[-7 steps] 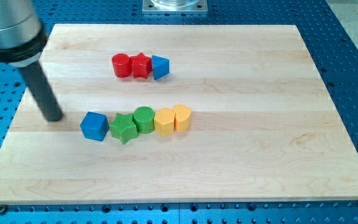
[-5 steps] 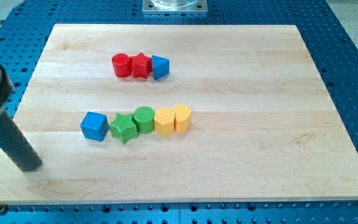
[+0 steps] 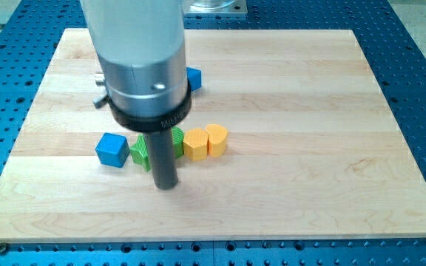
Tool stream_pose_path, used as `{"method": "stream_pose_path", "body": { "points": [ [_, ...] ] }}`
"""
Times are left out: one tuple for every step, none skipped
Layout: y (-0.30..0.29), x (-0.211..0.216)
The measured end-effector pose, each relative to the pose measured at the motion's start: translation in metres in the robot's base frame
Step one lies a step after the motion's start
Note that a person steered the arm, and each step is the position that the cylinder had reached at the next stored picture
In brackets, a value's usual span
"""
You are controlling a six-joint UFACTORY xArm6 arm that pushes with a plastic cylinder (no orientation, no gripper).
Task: Slightly move the blue cube and green star towards the top
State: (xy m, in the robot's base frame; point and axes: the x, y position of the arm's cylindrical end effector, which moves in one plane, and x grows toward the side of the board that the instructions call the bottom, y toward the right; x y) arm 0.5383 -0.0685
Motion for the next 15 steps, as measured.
{"method": "stream_pose_path", "body": {
  "points": [
    [-0.003, -0.001],
    [-0.024, -0.001],
    [-0.051, -0.001],
    [-0.073, -0.001],
    [-0.075, 0.003],
    [-0.038, 0.014],
    [-0.026, 0.012],
    [-0.035, -0.004],
    [-0.044, -0.018],
    [-0.044, -0.020],
    [-0.044, -0.020],
    [-0.044, -0.004],
    [-0.060, 0.011],
    [-0.083, 0.008],
    [-0.085, 0.004]
  ]
}}
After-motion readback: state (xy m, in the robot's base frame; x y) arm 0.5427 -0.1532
